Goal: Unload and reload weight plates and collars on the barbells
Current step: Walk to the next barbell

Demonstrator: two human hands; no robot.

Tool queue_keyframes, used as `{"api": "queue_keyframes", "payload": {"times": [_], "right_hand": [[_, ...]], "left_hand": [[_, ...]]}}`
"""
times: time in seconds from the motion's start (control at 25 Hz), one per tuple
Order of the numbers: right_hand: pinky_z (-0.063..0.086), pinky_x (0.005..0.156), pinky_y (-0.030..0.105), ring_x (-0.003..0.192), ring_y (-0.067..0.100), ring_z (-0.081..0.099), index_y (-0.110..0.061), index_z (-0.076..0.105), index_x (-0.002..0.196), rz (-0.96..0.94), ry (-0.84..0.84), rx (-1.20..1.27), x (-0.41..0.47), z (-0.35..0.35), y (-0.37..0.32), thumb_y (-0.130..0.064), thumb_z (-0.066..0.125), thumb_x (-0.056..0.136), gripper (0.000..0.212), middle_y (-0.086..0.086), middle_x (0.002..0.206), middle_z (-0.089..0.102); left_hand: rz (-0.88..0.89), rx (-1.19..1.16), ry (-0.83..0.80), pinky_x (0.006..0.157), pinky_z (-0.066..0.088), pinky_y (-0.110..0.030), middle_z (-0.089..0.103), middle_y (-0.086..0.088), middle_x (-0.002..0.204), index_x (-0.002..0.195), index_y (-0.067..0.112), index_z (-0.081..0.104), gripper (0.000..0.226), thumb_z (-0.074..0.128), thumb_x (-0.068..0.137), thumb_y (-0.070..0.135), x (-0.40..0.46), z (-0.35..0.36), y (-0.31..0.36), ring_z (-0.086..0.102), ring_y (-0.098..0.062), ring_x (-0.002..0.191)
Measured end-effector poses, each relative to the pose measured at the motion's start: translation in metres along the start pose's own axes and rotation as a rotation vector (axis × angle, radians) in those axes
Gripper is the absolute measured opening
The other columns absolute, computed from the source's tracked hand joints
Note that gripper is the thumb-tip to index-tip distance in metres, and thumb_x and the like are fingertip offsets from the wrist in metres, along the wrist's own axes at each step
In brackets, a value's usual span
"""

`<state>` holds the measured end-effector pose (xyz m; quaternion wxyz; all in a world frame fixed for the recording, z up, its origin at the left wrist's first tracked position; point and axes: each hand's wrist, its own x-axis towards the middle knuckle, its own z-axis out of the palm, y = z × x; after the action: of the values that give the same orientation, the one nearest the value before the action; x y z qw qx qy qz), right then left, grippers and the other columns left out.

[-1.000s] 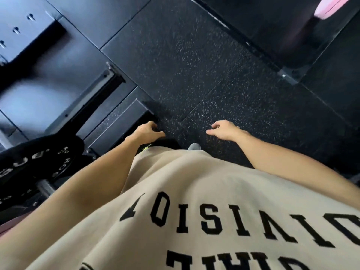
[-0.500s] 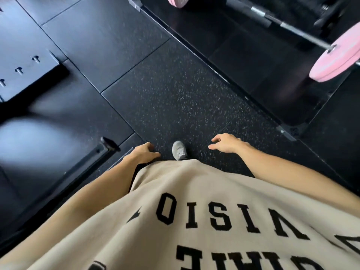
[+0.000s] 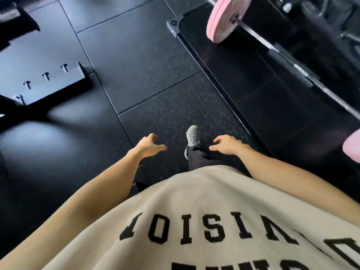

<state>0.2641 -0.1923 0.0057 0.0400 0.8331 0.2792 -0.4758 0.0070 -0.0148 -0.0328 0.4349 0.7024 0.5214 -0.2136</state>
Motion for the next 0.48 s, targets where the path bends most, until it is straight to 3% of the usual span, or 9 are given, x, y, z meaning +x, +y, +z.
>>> {"api": "queue_keyframes", "payload": {"times": [0.12, 0.48], "right_hand": [[0.031, 0.108, 0.045, 0.135, 0.035, 0.039, -0.037, 0.053, 0.134, -0.023, -0.051, -0.054, 0.061, -0.064, -0.037, -0.06, 0.062, 0.08, 0.059, 0.003, 0.146, 0.048], [0.031, 0.111, 0.051, 0.133, 0.031, 0.043, -0.031, 0.051, 0.136, -0.248, -0.069, -0.171, 0.223, -0.265, -0.218, -0.057, 0.06, 0.085, 0.057, 0.003, 0.144, 0.05]], "left_hand": [[-0.057, -0.067, -0.01, 0.096, 0.042, -0.038, 0.049, -0.009, 0.142, 0.14, 0.019, 0.041, 0.07, 0.068, 0.084, 0.049, 0.046, -0.046, 0.029, 0.051, -0.028, 0.122], [-0.203, -0.292, 0.175, 0.094, 0.04, -0.035, 0.054, -0.007, 0.138, 0.133, 0.018, 0.049, 0.063, 0.069, 0.082, 0.05, 0.169, -0.204, 0.094, 0.053, -0.026, 0.12]]}}
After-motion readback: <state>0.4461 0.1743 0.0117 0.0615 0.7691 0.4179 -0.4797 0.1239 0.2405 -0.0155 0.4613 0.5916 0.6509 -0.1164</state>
